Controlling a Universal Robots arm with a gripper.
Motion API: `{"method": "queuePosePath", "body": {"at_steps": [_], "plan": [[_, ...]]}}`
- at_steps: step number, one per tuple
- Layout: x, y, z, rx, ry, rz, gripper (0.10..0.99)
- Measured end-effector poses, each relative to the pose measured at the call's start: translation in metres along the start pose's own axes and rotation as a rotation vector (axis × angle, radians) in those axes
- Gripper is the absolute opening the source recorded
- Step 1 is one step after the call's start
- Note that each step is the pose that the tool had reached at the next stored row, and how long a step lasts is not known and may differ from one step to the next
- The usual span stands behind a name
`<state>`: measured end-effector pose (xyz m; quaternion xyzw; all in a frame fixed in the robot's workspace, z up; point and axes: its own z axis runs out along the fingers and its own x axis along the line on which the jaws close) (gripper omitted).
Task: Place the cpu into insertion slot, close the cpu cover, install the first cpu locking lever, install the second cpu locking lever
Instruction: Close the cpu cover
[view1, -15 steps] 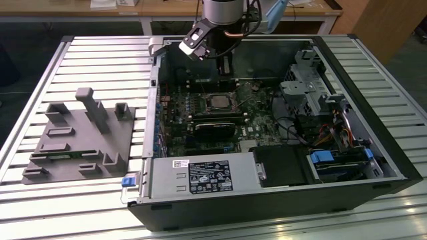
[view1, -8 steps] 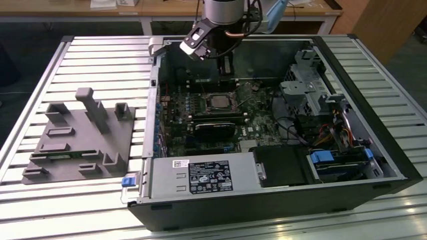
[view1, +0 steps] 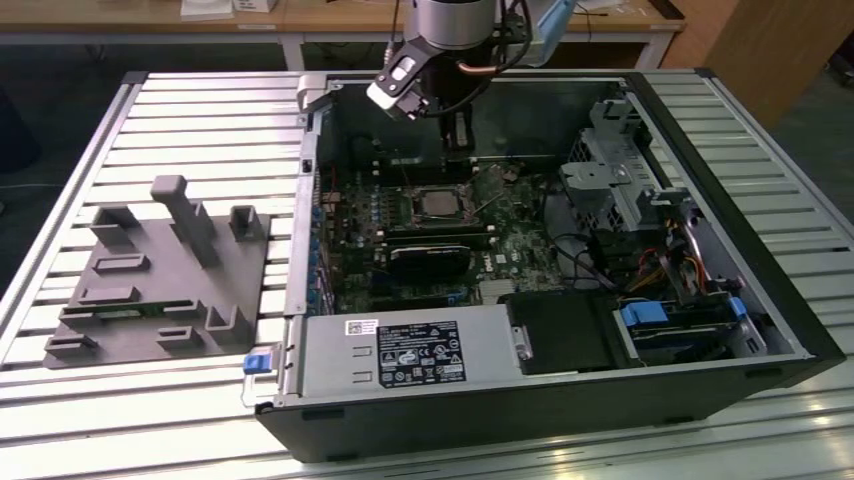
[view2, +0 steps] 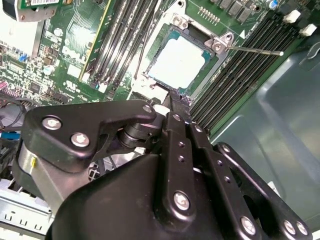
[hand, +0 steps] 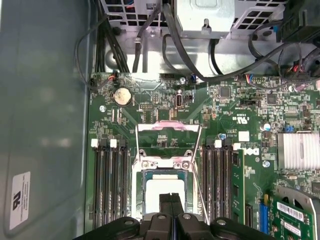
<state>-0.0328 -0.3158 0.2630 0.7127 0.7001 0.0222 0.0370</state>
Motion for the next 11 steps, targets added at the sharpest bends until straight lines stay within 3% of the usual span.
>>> {"method": "queuePosePath", "body": {"at_steps": [11], "plan": [[0.0002,0.0133,0.0011,0.0,-0.0001,0.0,0.106]]}}
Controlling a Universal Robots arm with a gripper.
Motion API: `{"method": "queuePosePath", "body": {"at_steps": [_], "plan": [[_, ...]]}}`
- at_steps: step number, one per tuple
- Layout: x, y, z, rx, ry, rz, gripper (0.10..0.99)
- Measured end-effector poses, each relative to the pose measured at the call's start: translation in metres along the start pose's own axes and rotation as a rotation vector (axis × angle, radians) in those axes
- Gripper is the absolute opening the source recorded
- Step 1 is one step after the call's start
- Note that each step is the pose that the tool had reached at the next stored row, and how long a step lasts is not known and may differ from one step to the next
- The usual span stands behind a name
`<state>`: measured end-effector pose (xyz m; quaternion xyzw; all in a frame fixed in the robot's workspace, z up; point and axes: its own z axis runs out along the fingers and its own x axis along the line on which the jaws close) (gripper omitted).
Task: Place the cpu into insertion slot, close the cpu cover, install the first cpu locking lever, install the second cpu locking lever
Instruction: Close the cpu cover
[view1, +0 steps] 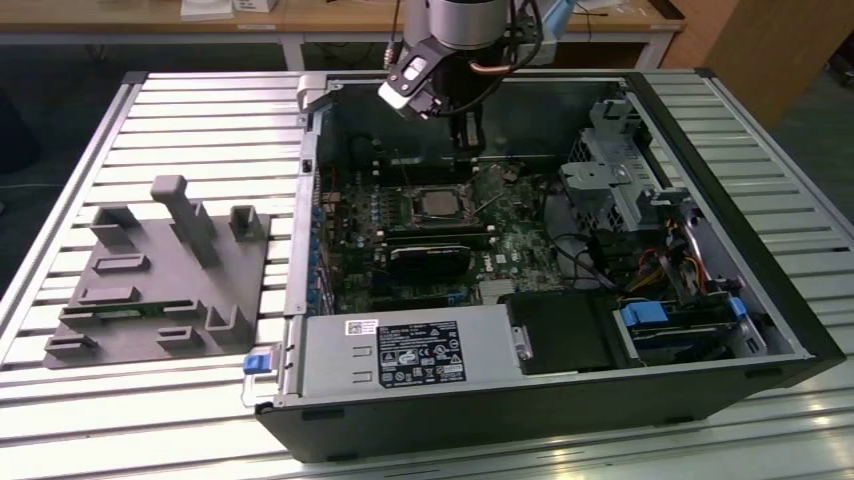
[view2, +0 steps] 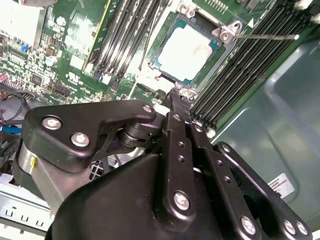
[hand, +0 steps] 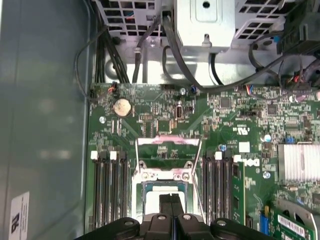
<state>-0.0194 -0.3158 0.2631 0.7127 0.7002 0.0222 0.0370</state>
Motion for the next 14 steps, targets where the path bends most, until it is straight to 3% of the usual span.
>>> {"method": "queuePosePath", "body": {"at_steps": [14], "plan": [[0.0006,0.031,0.0026,0.0,-0.0001,0.0,0.106]]}}
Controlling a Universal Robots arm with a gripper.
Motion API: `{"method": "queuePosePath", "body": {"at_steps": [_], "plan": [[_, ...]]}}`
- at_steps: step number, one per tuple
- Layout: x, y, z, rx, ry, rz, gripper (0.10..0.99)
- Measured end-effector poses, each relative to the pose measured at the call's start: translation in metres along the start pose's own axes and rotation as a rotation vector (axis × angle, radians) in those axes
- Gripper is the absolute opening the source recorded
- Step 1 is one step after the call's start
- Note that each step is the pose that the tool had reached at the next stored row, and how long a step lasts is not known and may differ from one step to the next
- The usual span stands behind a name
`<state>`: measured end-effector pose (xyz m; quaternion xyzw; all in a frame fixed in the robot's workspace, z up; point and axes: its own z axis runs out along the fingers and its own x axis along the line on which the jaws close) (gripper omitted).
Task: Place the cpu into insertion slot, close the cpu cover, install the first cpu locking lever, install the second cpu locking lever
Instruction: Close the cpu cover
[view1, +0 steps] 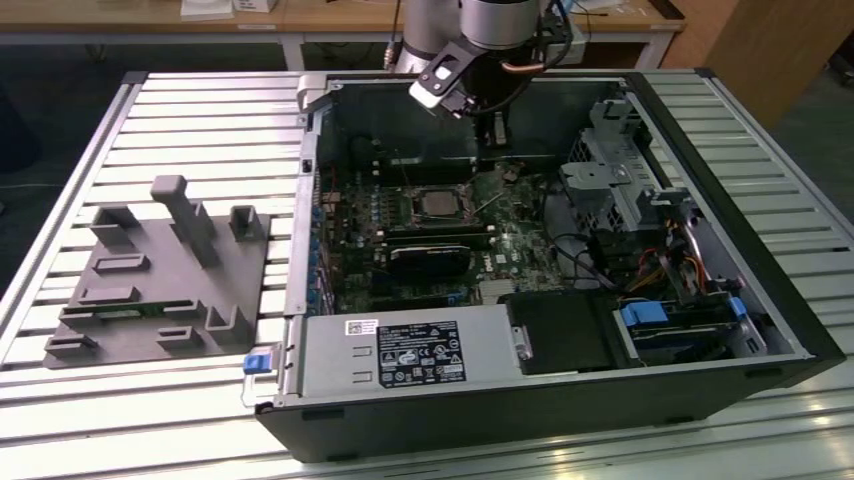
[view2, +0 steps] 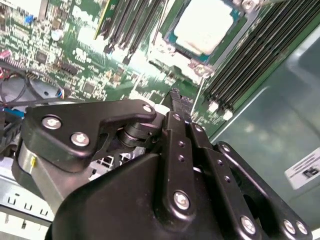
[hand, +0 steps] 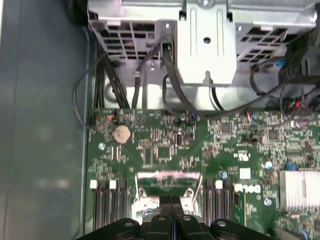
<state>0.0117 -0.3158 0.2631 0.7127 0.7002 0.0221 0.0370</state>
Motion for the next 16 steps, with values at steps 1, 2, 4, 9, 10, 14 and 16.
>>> {"method": "queuePosePath", "body": {"at_steps": [1,2,4,9,10,14,16], "plan": [[0.0,0.0021,0.0002,0.0,0.0,0.0,0.106],[0.0001,0.0042,0.0004,0.0,0.0001,0.0,0.106],[0.0001,0.0088,0.0008,0.0,0.0002,0.0,0.106],[0.0004,0.0221,0.0019,0.0,0.0002,0.0,0.106],[0.0005,0.0251,0.0022,0.0,0.0002,0.0,0.106],[0.0007,0.0382,0.0032,0.002,0.0,0.0,0.106],[0.0009,0.0441,0.0039,0.003,0.0002,0.0,0.106]]}}
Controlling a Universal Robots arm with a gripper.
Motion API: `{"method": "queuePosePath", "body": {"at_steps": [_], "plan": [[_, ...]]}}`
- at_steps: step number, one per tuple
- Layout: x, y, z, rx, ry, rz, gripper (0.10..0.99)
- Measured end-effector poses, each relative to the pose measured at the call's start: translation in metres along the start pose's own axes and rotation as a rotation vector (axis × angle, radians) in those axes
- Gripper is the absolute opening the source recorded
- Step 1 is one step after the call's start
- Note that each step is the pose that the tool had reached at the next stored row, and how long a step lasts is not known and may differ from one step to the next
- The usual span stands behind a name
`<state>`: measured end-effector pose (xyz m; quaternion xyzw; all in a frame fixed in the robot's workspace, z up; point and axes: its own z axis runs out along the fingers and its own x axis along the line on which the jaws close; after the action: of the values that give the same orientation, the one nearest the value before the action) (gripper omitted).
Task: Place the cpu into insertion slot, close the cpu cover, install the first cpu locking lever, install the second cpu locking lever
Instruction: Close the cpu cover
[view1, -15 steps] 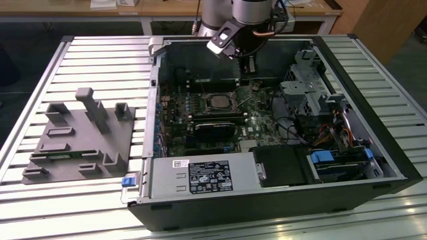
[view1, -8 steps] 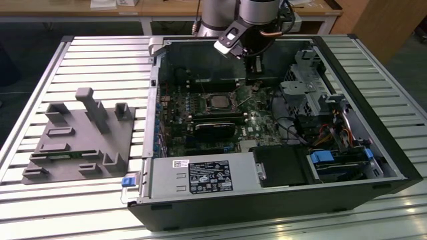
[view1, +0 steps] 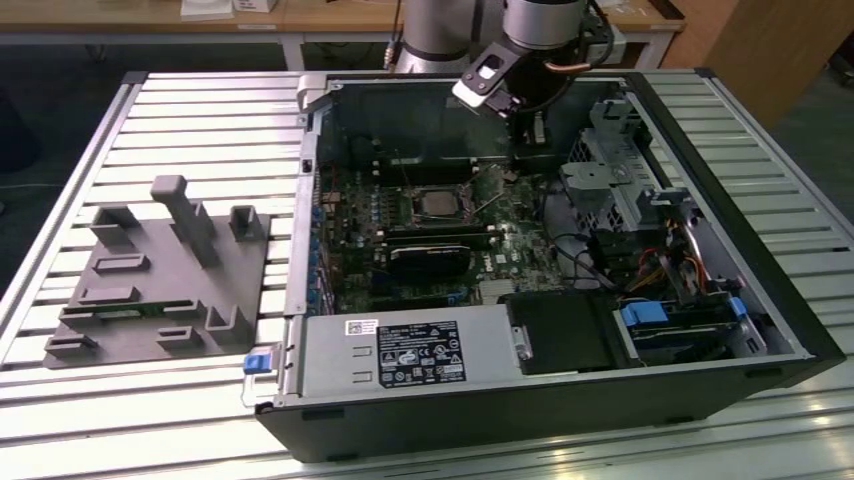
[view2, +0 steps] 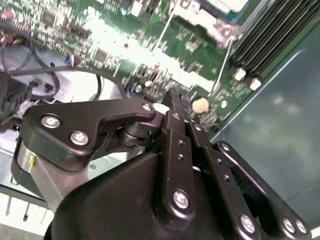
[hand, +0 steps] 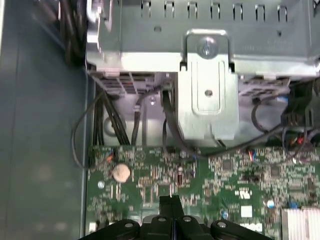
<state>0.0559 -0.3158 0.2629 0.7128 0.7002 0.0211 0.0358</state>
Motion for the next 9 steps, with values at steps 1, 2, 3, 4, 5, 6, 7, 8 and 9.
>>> {"method": "queuePosePath", "body": {"at_steps": [1,2,3,4,5,6,7,8,9], "plan": [[0.0001,0.0023,0.0006,0.002,0.0,0.0,0.106],[0.0001,0.0038,0.0015,0.004,0.0,0.0,0.106],[0.0001,0.0047,0.0028,0.006,-0.0001,0.0,0.106],[0.0001,0.0054,0.0042,0.008,-0.0002,0.0,0.106],[0.0002,0.0059,0.0056,0.009,-0.0001,0.0,0.106],[0.0002,0.0063,0.0063,0.011,-0.0003,0.0,0.106],[0.0002,0.0065,0.0064,0.011,-0.0005,0.0,0.106],[0.0002,0.0065,0.0064,0.011,-0.0005,0.0,0.106],[0.0002,0.0065,0.0064,0.011,-0.0005,0.0,0.106]]}}
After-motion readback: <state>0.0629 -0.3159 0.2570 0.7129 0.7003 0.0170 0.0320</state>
